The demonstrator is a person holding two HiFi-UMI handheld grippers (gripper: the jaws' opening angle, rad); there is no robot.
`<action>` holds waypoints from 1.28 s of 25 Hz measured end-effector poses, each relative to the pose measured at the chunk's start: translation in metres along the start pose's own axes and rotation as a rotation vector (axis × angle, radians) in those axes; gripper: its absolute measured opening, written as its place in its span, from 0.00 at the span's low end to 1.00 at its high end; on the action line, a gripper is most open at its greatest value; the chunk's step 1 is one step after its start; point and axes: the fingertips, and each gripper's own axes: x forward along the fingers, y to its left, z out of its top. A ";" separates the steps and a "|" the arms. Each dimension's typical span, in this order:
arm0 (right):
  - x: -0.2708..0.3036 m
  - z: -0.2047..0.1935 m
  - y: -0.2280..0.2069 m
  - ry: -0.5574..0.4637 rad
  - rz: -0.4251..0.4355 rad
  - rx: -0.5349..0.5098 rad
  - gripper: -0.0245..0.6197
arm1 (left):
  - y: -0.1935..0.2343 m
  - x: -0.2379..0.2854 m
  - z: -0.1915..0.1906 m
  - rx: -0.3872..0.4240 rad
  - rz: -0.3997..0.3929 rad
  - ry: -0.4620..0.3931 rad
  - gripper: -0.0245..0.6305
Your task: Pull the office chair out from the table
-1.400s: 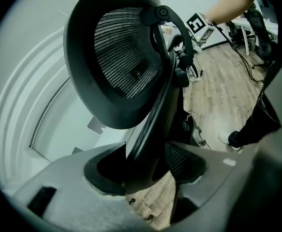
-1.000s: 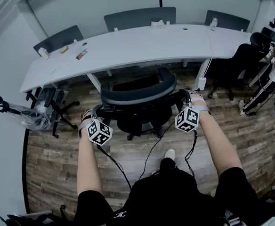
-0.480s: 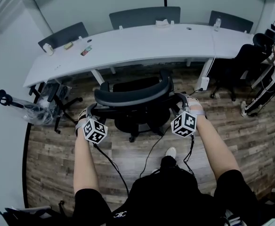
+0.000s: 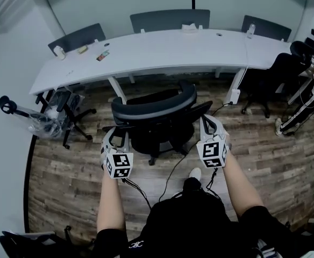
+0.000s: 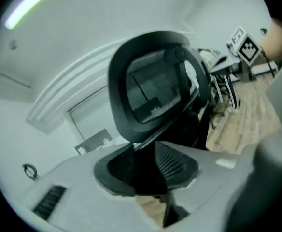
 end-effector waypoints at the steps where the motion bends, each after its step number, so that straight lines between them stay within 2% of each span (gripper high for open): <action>1: -0.006 0.007 0.006 -0.009 0.018 0.065 0.05 | 0.000 -0.010 0.008 -0.077 0.016 -0.037 0.14; 2: -0.012 0.014 0.012 -0.019 0.037 0.124 0.05 | 0.000 -0.020 0.014 -0.153 0.023 -0.065 0.04; 6: -0.039 0.035 0.032 -0.062 0.097 0.265 0.05 | -0.024 -0.052 0.032 -0.418 -0.047 -0.123 0.04; 8: -0.050 0.041 0.039 -0.076 0.120 0.304 0.05 | -0.036 -0.064 0.040 -0.494 -0.072 -0.131 0.05; 11: -0.061 0.048 0.050 -0.075 0.144 0.347 0.05 | -0.045 -0.079 0.048 -0.559 -0.089 -0.127 0.05; 19: -0.082 0.040 0.067 -0.061 0.184 0.354 0.05 | -0.074 -0.098 0.058 -0.561 -0.080 -0.094 0.05; 28: -0.098 0.043 0.054 -0.063 0.212 0.338 0.05 | -0.088 -0.112 0.080 -0.567 -0.059 -0.089 0.05; 32: -0.107 0.045 0.052 -0.064 0.220 0.340 0.05 | -0.096 -0.121 0.085 -0.539 -0.061 -0.077 0.05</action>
